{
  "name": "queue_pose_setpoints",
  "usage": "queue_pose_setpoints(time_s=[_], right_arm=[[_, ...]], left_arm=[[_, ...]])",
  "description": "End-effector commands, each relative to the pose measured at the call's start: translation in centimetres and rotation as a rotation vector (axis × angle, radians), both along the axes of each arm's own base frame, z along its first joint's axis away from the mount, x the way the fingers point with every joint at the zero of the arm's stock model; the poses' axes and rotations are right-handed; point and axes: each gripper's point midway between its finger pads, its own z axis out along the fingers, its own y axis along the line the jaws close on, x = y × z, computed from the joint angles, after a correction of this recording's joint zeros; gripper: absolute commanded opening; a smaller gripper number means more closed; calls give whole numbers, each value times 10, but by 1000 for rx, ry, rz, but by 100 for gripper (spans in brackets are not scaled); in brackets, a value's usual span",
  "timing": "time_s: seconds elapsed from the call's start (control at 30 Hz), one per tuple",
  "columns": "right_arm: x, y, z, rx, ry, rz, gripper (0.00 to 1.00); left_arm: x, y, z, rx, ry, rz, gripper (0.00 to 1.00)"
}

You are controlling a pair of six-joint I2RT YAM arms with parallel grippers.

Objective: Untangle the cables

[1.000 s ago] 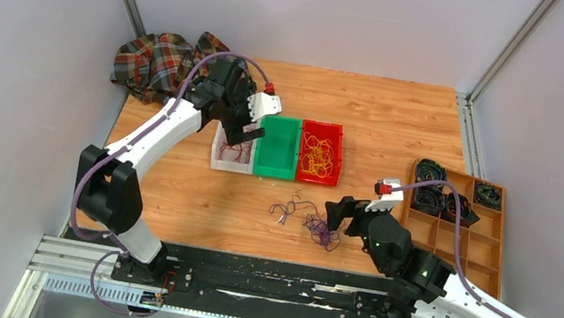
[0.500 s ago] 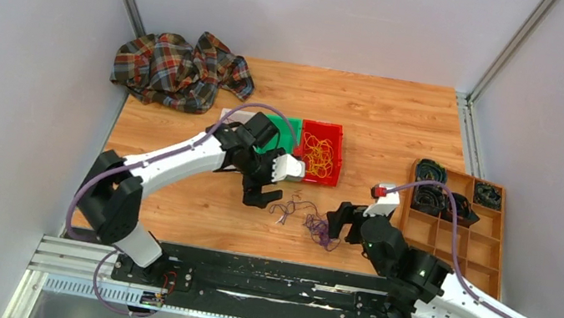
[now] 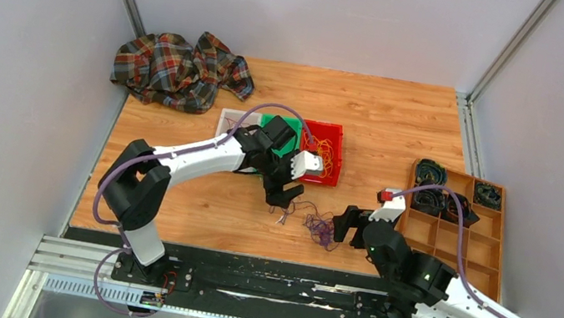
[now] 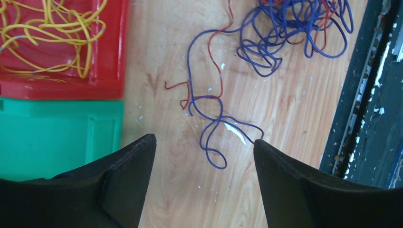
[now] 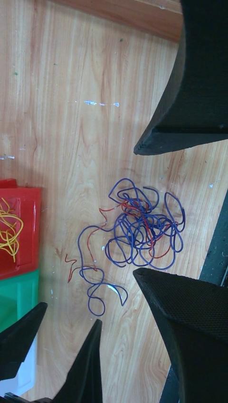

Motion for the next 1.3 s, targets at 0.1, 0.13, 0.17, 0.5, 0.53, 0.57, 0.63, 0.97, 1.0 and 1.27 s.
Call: queue_pose_setpoints(time_s=[0.1,0.13,0.17,0.5,0.53,0.57,0.63,0.97,1.0,1.27], right_arm=[[2,-10,-8,-20,8,-44,87],[2,-10,-8,-20,7,-46,87],[2,-10,-8,-21,7,-44,87],[1,-11,-5,-7,0,-41,86],[1,-11,-5,-8,0,-42,87],[1,-12,-6,-8,0,-43,87],[0,-13,-7,-8,1,-45,87],[1,-14,-7,-9,-2,-53,84],[1,-14,-6,-7,-3,-53,84],[2,-17,-4,2,-18,-61,84]], left_arm=[[20,-21,9,-78,-45,58,78],[24,-24,9,-86,-56,71,77],[27,-27,11,-97,-66,76,76],[36,-41,-21,-41,-38,20,60],[36,-40,-23,-39,-38,18,59],[35,-40,-23,-39,-41,15,59],[34,-40,-23,-37,-48,2,57],[30,-38,-37,-7,-55,-24,38],[29,-38,-37,-9,-53,-24,32],[25,-35,3,-37,-81,-30,2]])
